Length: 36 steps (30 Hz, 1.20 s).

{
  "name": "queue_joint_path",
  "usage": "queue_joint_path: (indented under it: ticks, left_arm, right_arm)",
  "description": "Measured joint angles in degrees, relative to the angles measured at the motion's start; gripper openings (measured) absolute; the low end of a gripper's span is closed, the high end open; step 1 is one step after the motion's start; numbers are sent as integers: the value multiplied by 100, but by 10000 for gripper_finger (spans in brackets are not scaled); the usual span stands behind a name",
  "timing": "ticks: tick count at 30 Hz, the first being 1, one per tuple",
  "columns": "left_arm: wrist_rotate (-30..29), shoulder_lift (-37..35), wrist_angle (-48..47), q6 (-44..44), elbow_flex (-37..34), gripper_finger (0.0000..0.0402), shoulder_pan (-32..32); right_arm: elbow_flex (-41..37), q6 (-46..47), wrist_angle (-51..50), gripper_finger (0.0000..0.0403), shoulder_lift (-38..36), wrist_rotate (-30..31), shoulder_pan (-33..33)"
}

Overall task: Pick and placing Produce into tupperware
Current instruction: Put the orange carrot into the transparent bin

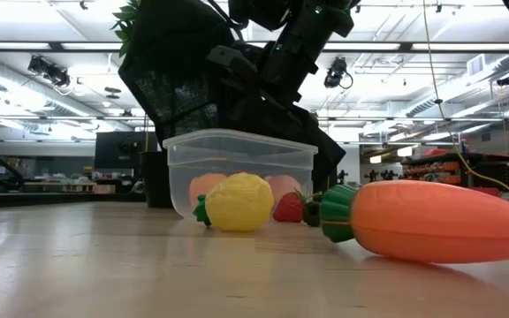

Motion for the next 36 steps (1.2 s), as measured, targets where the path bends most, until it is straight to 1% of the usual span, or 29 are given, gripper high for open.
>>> queue_joint_path:
  ticks: [5, 9, 12, 18, 21, 25, 29, 33, 36]
  left_arm:
    - [0, 1, 0, 3, 0, 24, 0]
    - [0, 2, 0, 5, 0, 21, 0]
    - [0, 2, 0, 14, 0, 17, -2]
    - [2, 0, 1, 73, 0, 16, 0]
    - [0, 1, 0, 75, 0, 20, -2]
    - [2, 1, 0, 71, 0, 24, 0]
    - [1, 1, 1, 64, 0, 20, 0]
    - [2, 0, 2, 62, 0, 15, 0]
    - [0, 0, 2, 62, 0, 14, 0]
  right_arm:
    - [0, -36, 17, 266, -38, -204, 4]
    - [7, -46, 15, 265, -151, -439, 2]
    - [9, -165, 53, 265, -302, -868, 6]
    - [9, -515, 59, 263, -727, -2256, 206]
    - [9, -466, -16, 258, -905, -2582, 458]
    - [9, -474, -66, 255, -1042, -2643, 950]
    - [9, -439, -93, 254, -1036, -2527, 1504]
    - [9, -361, -101, 254, -1032, -1957, 2074]
    - [8, 106, -126, 254, -1029, -1460, 2429]
